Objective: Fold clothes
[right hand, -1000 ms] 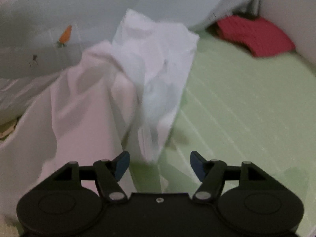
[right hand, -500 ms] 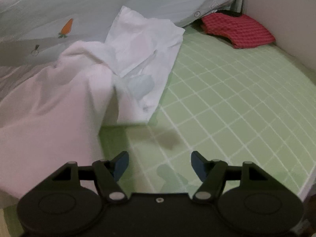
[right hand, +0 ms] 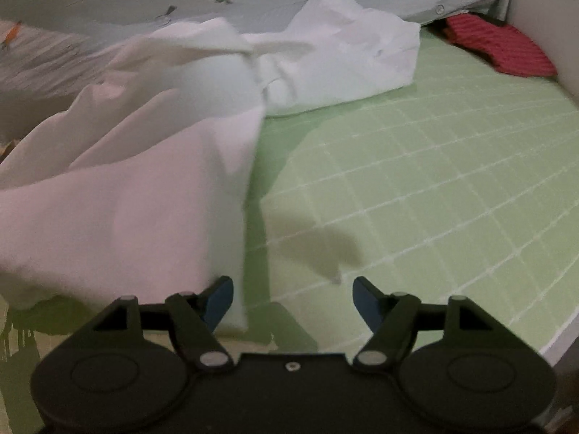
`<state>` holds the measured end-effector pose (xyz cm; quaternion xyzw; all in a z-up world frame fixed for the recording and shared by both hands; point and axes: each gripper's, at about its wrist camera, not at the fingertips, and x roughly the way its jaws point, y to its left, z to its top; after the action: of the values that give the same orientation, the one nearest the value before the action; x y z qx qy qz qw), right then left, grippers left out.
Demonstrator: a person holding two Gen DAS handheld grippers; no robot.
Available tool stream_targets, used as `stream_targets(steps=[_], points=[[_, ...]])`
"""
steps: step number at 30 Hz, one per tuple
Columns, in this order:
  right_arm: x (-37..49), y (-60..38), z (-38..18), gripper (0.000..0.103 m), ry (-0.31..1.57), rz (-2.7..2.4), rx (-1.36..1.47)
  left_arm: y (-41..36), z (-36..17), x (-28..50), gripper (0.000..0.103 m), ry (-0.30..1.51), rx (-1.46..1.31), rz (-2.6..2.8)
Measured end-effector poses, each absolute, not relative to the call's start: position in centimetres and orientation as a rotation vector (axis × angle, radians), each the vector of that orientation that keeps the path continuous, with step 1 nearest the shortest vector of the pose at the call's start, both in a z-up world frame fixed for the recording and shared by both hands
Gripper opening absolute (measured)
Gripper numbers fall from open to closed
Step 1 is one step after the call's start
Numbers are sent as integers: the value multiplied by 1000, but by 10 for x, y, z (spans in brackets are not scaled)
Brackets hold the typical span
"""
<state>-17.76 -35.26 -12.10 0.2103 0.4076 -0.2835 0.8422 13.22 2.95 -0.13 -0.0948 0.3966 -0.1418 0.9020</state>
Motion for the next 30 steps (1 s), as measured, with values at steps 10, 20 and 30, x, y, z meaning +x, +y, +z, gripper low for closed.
stream_targets(steps=[10, 20, 30], points=[[-179, -318, -135, 74, 854, -627, 497, 37, -6, 129, 14, 854, -164, -366], [-158, -302, -139, 65, 773, -615, 395, 37, -8, 122, 14, 859, -160, -368], [-157, -362, -109, 5, 664, -665, 243, 11, -12, 94, 14, 869, -198, -357]])
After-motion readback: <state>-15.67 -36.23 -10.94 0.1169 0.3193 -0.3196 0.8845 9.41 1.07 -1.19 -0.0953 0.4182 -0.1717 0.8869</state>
